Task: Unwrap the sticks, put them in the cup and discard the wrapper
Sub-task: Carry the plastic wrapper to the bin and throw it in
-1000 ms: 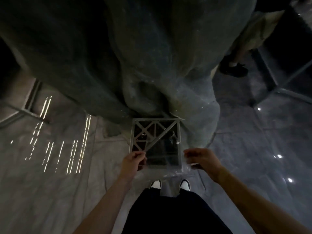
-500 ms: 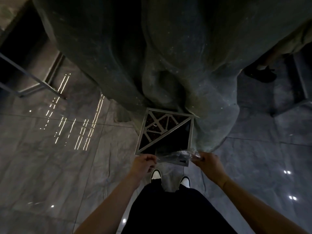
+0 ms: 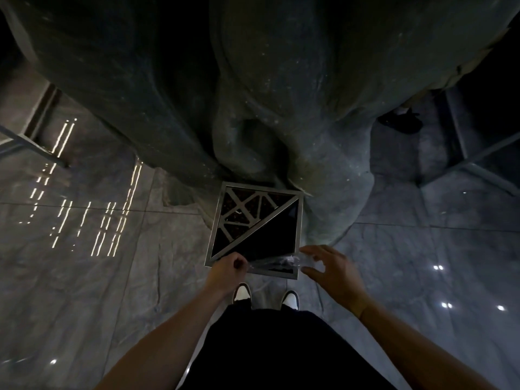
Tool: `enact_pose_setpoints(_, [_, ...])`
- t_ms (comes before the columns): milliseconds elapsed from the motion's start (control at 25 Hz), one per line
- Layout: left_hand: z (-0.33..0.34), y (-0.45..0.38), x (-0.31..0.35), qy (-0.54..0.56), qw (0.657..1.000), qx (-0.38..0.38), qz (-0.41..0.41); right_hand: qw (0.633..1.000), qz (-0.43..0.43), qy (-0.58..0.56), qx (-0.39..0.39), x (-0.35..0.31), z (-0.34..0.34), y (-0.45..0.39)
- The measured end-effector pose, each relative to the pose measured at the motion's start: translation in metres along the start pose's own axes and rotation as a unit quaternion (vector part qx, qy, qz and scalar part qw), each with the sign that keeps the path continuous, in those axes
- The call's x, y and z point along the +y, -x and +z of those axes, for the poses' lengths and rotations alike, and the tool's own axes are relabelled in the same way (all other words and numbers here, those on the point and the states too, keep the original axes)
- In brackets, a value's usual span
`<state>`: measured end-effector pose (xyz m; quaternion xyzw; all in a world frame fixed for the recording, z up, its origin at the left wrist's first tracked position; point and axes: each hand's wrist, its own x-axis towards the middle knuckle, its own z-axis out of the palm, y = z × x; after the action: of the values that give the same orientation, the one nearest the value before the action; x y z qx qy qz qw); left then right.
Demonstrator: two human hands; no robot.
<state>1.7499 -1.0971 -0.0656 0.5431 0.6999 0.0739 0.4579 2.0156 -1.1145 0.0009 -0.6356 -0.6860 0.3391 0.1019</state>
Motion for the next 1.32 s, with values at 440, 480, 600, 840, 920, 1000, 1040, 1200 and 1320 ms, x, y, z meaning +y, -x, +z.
enact_pose_setpoints(440, [-0.030,0.024,0.001,-0.125,0.982,-0.043,0.134,0.996,0.034,0.065,-0.048,-0.002,0.037,-0.029])
enact_pose_setpoints(480, [-0.032,0.026,0.001,-0.139,0.980,-0.039,0.138,0.996,0.033,0.066,-0.054,-0.003,0.040,-0.032])
enact_pose_setpoints(600, [-0.031,0.024,0.002,-0.187,0.973,-0.030,0.133,0.995,0.025,0.068,-0.072,-0.003,0.048,-0.039])
enact_pose_setpoints(840, [-0.022,0.013,0.009,-0.208,0.972,-0.016,0.107,0.986,0.031,0.107,-0.127,0.002,0.051,-0.041])
enact_pose_setpoints(920, [-0.021,0.010,0.009,-0.207,0.973,-0.036,0.097,0.981,0.030,0.122,-0.150,0.003,0.051,-0.041])
enact_pose_setpoints(1000, [-0.020,0.007,0.007,-0.215,0.971,-0.054,0.088,0.975,0.036,0.132,-0.177,0.004,0.053,-0.041])
enact_pose_setpoints(1040, [-0.021,0.007,0.007,-0.218,0.971,-0.060,0.082,0.972,0.045,0.133,-0.189,0.003,0.052,-0.041])
enact_pose_setpoints(1200, [-0.021,0.006,0.003,-0.215,0.971,-0.067,0.076,0.969,0.056,0.132,-0.199,0.000,0.054,-0.038])
enact_pose_setpoints(1320, [-0.023,0.008,-0.004,-0.204,0.974,-0.066,0.079,0.971,0.047,0.143,-0.188,-0.001,0.057,-0.033])
